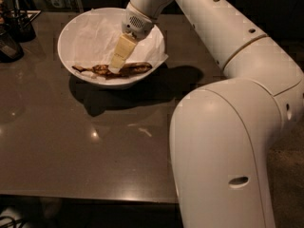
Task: Pick banana from white bowl
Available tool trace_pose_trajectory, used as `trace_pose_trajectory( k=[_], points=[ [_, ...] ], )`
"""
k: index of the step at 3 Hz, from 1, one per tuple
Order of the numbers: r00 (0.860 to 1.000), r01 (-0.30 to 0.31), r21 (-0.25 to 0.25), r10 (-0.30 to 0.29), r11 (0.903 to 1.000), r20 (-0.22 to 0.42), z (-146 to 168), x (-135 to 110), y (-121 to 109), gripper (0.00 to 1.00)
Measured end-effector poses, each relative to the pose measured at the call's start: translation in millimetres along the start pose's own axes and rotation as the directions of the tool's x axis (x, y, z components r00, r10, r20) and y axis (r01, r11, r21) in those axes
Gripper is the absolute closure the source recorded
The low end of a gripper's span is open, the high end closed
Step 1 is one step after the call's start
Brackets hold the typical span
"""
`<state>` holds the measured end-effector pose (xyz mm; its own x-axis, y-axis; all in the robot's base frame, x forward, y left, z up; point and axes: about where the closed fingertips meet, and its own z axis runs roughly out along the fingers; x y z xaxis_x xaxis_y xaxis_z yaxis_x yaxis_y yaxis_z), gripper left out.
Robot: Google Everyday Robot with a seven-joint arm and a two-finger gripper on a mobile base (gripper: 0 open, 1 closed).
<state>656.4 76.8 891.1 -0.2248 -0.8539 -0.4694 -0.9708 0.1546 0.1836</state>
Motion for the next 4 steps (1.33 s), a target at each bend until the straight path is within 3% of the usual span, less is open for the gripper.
trace_pose_trajectory(
  k=[2, 4],
  points=[
    [0.999, -0.034, -0.042, 0.035, 0.9985, 0.008, 18.6, 11.0, -3.8, 0.24],
    [0.998, -0.046, -0.033, 0.045, 0.9984, -0.036, 27.6, 28.0, -13.9, 0.24]
  ],
)
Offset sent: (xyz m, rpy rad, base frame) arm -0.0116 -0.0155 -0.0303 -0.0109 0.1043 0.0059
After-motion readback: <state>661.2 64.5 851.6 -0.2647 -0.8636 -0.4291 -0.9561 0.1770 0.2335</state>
